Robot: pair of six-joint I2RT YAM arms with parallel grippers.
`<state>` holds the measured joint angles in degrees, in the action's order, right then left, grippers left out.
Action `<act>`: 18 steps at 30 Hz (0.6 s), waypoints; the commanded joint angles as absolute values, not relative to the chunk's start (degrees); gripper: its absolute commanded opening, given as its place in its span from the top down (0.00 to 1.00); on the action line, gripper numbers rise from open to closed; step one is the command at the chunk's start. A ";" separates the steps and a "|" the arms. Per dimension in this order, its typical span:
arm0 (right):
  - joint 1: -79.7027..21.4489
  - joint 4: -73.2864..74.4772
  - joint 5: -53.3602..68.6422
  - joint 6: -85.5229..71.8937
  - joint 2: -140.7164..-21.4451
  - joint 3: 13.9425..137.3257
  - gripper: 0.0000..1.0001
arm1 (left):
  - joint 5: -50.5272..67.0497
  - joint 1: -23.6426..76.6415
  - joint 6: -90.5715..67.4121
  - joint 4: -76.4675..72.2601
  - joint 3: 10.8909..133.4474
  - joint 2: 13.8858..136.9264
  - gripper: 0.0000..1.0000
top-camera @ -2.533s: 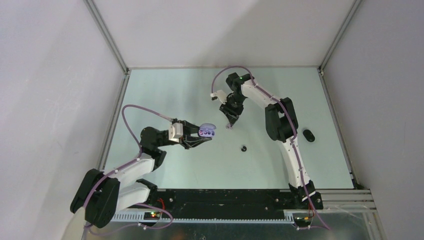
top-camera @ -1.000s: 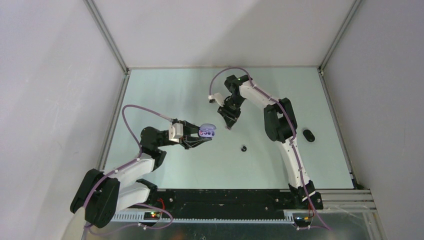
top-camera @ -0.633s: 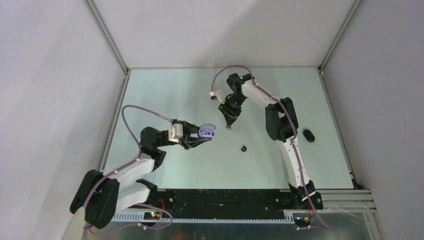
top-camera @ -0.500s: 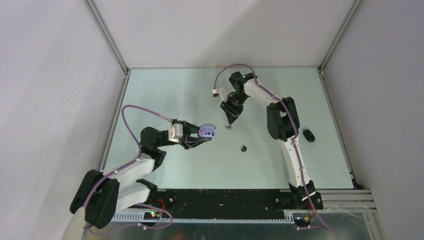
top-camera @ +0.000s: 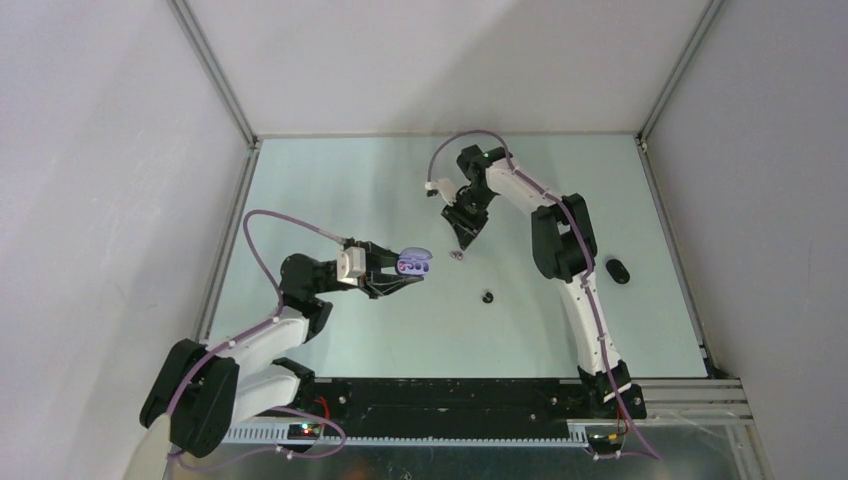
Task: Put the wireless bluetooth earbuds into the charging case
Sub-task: Pick up the earbud from the center of the board.
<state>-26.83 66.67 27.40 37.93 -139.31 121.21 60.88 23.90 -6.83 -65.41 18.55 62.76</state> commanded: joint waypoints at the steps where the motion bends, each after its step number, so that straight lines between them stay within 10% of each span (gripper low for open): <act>1: -27.69 68.11 27.79 38.48 -140.29 123.21 0.66 | 61.76 23.56 -5.18 -66.63 19.07 62.00 1.00; 18: -28.06 71.98 29.32 40.08 -142.17 124.46 0.64 | 61.94 23.56 -5.36 -67.08 18.98 61.68 1.00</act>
<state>-27.70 70.02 28.60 39.09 -140.25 122.26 61.71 23.90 -6.85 -65.41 18.55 62.76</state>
